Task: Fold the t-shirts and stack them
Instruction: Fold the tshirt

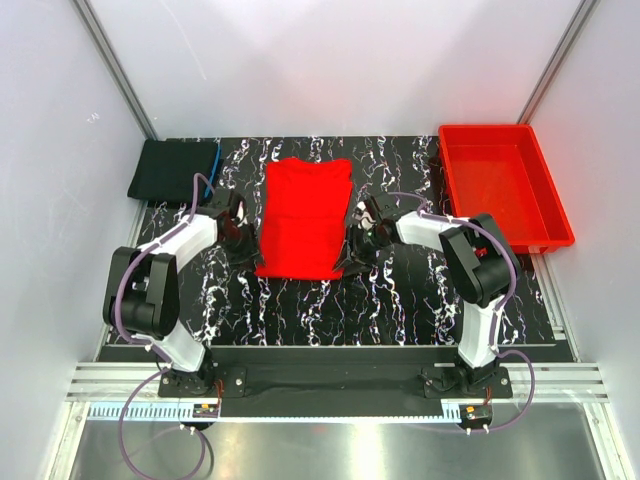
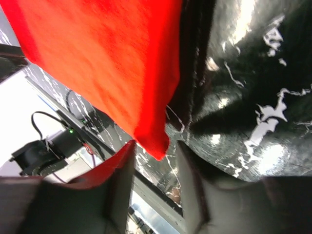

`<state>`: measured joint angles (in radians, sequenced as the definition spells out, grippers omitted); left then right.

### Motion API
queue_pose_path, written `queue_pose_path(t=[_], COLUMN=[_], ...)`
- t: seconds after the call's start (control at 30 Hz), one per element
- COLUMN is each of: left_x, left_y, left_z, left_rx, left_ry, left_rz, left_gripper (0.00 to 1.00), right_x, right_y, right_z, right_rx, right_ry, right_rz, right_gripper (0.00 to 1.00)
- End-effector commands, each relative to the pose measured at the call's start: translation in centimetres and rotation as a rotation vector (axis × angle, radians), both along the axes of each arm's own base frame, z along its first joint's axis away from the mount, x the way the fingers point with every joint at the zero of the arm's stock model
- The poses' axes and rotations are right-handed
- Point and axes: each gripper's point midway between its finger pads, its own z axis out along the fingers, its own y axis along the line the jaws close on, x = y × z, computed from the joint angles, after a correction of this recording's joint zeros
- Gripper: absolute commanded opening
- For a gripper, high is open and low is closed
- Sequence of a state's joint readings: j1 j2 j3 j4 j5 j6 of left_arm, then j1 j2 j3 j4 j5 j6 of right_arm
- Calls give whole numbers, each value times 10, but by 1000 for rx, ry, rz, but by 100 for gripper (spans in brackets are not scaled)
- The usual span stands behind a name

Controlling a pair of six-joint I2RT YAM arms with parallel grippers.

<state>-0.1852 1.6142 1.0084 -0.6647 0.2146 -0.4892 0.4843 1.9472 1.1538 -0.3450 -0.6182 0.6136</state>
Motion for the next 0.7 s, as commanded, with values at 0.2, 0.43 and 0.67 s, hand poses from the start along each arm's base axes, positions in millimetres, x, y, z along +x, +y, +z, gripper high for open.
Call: queue_pose_path(t=[0.2, 0.43, 0.67], left_x=[2, -47, -110], left_y=[-7, -11, -21], left_z=[-10, -28, -43], left_rx=[-40, -80, -56], left_ry=[-2, 114, 182], left_rz=[-27, 9, 17], left_gripper=[29, 0, 0], right_x=[-2, -46, -91], right_y=[14, -14, -49], right_z=[10, -5, -16], right_rx=[45, -21, -98], right_ry=[-14, 50, 50], right_rz=[43, 9, 24], right_gripper=[9, 0, 0])
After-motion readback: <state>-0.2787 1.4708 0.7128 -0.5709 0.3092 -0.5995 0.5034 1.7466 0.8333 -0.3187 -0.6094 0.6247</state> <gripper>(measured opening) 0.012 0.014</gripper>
